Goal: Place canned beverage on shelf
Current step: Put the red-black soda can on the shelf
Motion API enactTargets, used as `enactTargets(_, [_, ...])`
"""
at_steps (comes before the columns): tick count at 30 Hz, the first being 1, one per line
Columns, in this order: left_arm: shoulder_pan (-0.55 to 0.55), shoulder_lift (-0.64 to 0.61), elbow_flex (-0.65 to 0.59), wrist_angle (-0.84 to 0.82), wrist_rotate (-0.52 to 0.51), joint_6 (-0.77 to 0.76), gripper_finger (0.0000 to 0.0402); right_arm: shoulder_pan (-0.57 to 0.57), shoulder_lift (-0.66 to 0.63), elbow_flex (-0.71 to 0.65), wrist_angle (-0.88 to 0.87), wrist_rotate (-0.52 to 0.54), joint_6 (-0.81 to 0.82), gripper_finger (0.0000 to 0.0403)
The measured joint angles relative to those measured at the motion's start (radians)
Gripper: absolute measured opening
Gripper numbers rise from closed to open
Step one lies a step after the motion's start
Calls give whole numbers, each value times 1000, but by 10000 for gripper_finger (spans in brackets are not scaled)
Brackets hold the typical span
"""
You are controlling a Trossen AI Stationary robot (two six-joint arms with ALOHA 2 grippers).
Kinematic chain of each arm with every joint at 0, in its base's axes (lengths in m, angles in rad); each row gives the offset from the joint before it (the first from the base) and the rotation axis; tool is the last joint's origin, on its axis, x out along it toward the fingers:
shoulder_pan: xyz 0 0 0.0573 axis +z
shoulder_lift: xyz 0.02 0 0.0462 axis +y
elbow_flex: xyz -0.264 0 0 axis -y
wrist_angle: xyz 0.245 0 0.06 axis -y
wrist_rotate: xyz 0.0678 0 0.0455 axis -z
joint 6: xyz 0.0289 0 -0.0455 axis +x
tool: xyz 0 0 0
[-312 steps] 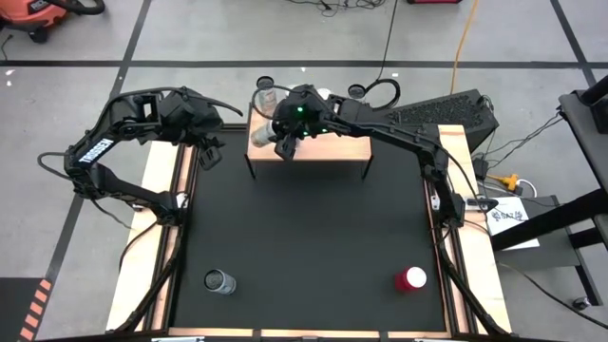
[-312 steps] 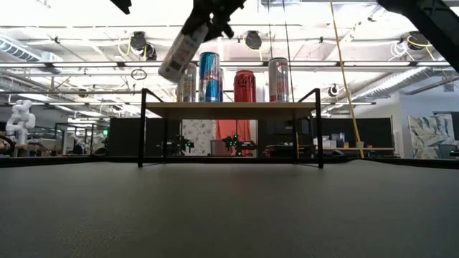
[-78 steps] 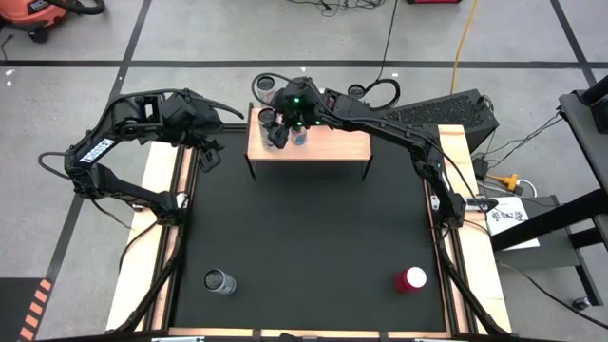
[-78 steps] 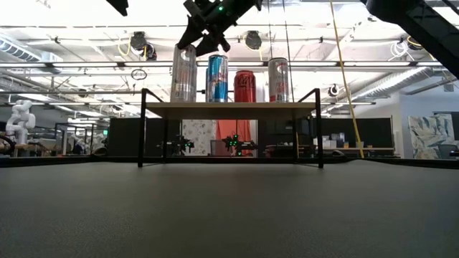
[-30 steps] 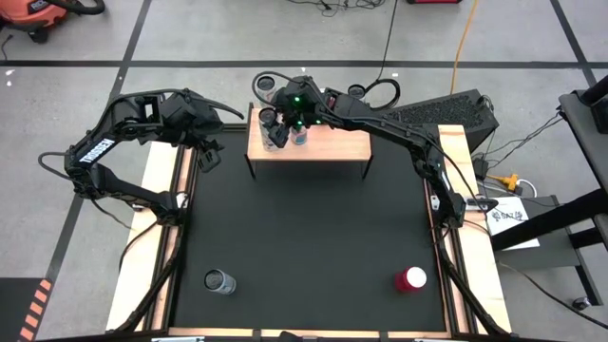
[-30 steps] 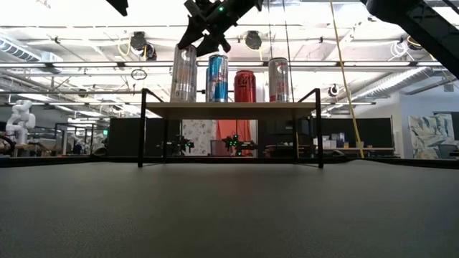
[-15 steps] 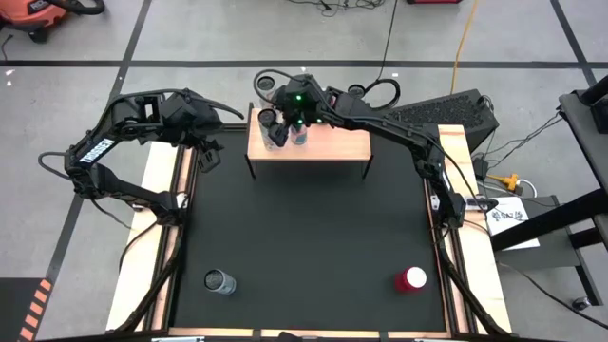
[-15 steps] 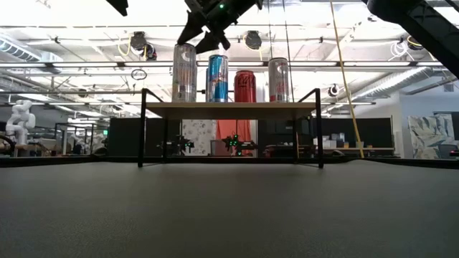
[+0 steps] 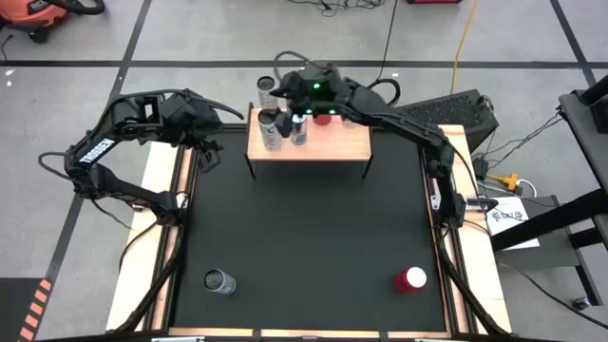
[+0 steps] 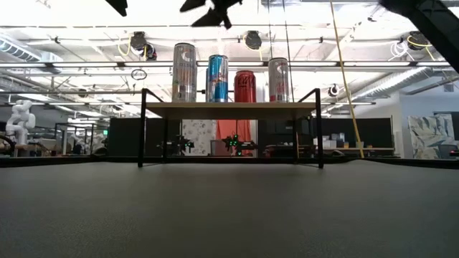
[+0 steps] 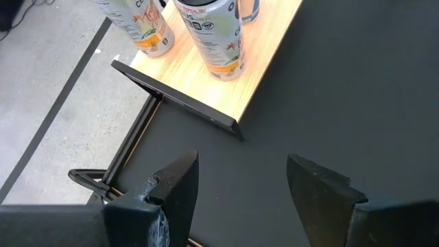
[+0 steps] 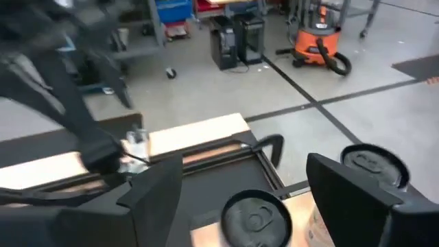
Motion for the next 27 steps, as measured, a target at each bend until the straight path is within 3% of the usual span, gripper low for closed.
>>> enactTargets(9, [0, 0, 0, -1, 0, -9, 216, 20, -136, 0, -158, -9, 18, 293])
enactTargets(16, [-27, 0, 0, -2, 52, -43, 216, 24, -205, 0, -524, -7, 82, 293])
enactTargets(24, [-165, 0, 0, 3, 53, -186, 216, 79, -231, 0, -994, -7, 269, 293])
enactTargets(27, [-243, 0, 0, 5, 54, -237, 216, 124, -235, -23, -1014, -12, 339, 293])
